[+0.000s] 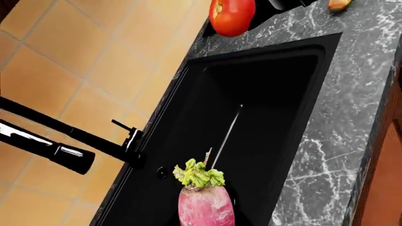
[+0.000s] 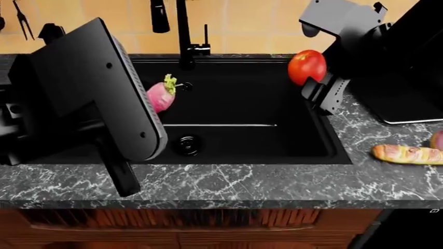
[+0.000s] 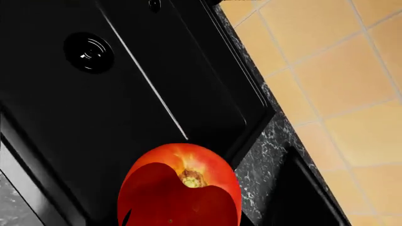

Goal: Pick up the fruits and vegetables and place them in the sink. Turn on the sink faucet to wash them. Then turn the sink off and put them in the tray.

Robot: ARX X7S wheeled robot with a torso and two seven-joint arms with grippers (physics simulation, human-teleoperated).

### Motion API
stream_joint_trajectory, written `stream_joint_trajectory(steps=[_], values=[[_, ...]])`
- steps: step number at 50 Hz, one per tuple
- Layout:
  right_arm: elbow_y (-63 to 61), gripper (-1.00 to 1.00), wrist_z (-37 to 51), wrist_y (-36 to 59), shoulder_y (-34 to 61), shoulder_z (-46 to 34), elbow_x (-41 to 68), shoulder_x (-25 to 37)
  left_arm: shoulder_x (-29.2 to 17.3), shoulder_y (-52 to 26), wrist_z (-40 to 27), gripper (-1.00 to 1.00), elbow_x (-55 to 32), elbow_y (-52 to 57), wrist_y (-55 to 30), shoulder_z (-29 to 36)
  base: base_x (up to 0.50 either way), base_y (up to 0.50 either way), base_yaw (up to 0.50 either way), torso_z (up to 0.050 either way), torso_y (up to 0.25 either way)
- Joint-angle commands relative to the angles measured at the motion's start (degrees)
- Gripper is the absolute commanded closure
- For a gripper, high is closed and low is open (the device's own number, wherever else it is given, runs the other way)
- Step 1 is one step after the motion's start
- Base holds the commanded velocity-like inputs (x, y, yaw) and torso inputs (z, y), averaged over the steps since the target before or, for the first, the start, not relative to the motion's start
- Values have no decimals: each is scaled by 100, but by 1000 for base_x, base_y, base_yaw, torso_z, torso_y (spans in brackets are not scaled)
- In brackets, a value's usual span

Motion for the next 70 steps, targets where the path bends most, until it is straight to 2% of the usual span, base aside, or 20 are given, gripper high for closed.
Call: stream_joint_trajectory(steps=[1, 23, 32, 49, 70], values=[[-27, 100, 35, -106, 41, 138, -36, -2, 9, 60, 41, 100, 130, 15, 61, 77, -234, -500, 0, 0, 0], [-70, 100, 254, -284, -80, 486, 31, 50, 110, 54, 233, 100, 380, -103, 117, 255, -99, -500, 0, 0, 0], [19, 100, 237, -392, -116, 468, 23, -12, 247, -46, 480, 100, 663, -263, 144, 359, 0, -500, 0, 0, 0], [32, 100, 229, -467, -138, 439, 15, -15, 280, -13, 539, 100, 806, -271, 247, 459, 1, -500, 0, 0, 0], [-39, 100, 222, -519, -120, 379, -11, 23, 252, -68, 471, 100, 713, -228, 261, 499, 200, -448, 0, 0, 0]])
